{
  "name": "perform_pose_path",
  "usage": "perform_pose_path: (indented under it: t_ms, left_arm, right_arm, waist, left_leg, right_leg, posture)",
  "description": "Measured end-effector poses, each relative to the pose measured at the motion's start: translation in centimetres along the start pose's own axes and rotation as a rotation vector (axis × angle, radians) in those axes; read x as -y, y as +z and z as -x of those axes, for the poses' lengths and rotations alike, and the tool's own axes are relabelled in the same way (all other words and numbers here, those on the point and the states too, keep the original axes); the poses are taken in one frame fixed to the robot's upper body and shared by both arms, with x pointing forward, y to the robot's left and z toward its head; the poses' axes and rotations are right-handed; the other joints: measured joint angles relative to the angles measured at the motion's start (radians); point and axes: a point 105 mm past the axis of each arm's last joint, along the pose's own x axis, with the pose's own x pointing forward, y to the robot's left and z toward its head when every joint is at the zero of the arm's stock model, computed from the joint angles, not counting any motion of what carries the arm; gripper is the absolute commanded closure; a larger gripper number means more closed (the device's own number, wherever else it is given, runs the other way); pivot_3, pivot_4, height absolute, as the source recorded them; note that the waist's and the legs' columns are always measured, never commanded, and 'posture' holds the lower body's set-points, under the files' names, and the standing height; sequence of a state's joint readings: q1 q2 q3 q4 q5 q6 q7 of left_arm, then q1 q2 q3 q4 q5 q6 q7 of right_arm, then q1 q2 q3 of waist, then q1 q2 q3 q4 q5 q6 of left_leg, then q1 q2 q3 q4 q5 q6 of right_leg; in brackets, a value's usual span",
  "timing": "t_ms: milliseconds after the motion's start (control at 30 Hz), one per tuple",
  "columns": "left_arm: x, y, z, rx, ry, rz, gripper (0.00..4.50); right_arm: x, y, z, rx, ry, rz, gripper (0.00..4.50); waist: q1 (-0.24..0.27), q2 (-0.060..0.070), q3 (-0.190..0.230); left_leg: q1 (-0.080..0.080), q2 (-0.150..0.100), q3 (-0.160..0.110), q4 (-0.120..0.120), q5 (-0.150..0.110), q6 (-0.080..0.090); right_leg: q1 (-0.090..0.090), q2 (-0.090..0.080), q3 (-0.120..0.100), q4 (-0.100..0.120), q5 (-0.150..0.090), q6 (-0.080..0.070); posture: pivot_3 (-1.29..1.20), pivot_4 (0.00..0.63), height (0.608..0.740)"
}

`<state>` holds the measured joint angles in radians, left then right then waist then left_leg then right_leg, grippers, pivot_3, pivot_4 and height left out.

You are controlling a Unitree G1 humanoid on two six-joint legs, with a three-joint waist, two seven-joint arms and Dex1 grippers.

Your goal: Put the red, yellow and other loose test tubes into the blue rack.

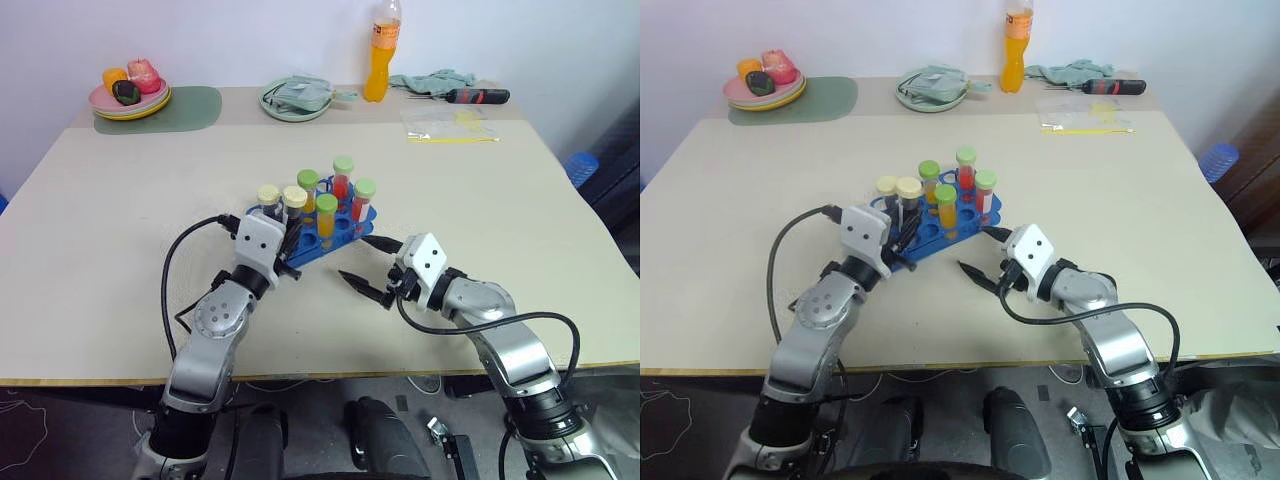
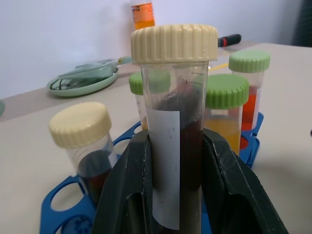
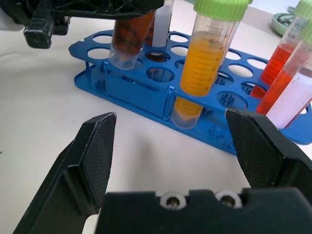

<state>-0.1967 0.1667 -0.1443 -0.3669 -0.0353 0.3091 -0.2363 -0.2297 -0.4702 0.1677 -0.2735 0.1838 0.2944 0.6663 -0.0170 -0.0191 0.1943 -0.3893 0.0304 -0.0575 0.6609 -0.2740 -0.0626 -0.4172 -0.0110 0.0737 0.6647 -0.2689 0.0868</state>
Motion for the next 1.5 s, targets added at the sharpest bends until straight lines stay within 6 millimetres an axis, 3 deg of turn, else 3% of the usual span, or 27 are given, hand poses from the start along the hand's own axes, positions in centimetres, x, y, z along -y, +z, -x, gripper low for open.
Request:
perform_pose_path:
  t_ms: [533, 767, 800, 933, 1200, 1333, 1500]
  left_arm:
    - [0.5, -0.7, -0.4, 0.056, -0.044, 0.014, 3.7]
    - [0.9, -1.5, 0.1, 0.052, -0.058, 0.061, 0.29]
    - [0.8, -1.5, 0.1, 0.053, -0.057, 0.062, 0.06]
    - [0.0, -1.2, 1.1, 0.053, -0.05, 0.106, 0.06]
    - [-4.3, -1.0, 7.6, -0.092, -0.079, 0.087, 0.06]
    - [-7.2, -1.2, 10.9, -0.22, -0.071, 0.067, 0.06]
    - [-9.9, -1.4, 13.1, -0.293, -0.025, 0.027, 0.06]
  right_arm:
    - [-0.7, 0.0, -0.2, 0.008, 0.0, -0.007, 0.53]
    - [-1.0, 0.4, -0.2, 0.024, 0.024, -0.031, 0.53]
    - [-1.1, 0.4, -0.1, 0.023, 0.033, -0.037, 0.53]
    - [-0.6, 0.2, 0.6, 0.011, 0.052, -0.065, 0.53]
    - [2.1, -0.6, 5.0, -0.11, 0.102, -0.076, 0.53]
    - [4.6, -1.7, 7.6, -0.177, 0.037, -0.089, 0.53]
    - [6.8, -2.5, 9.5, -0.209, -0.044, -0.101, 0.53]
  waist:
    - [0.003, 0.0, 0.0]
    - [0.002, 0.0, 0.0]
    - [0.002, 0.0, 0.0]
    - [-0.003, 0.0, 0.0]
    - [-0.001, 0.0, 0.0]
    - [-0.001, 0.0, 0.0]
    - [-0.003, 0.0, 0.0]
  left_leg:
    - [0.0, 0.0, 0.0, 0.0, 0.0, 0.0]
    - [0.0, 0.0, 0.0, 0.0, 0.0, 0.0]
    - [0.0, 0.0, 0.0, 0.0, 0.0, 0.0]
    - [0.0, 0.0, 0.0, 0.0, 0.0, 0.0]
    - [0.0, 0.001, 0.0, -0.001, 0.0, 0.001]
    - [0.0, 0.001, 0.001, 0.0, 0.0, 0.001]
    - [0.0, 0.001, 0.001, -0.001, 0.0, 0.001]
  right_leg:
    - [0.001, 0.0, 0.0, -0.001, 0.0, 0.0]
    - [0.001, 0.0, 0.0, -0.001, 0.0, 0.0]
    - [0.001, 0.0, 0.0, -0.001, 0.0, 0.0]
    - [0.001, 0.0, 0.0, -0.001, 0.0, 0.0]
    - [0.001, 0.0, 0.0, -0.002, 0.0, 0.0]
    - [0.001, 0.0, 0.0, -0.002, -0.002, -0.003]
    - [0.001, 0.0, 0.0, -0.002, -0.003, -0.004]
  posture:
    - [0.0, 0.15, 0.74]
    - [0.0, 0.15, 0.74]
    - [0.0, 0.15, 0.74]
    - [0.0, 0.15, 0.74]
    - [0.0, 0.15, 0.74]
    - [0.0, 0.15, 0.74]
    - [0.0, 0.15, 0.74]
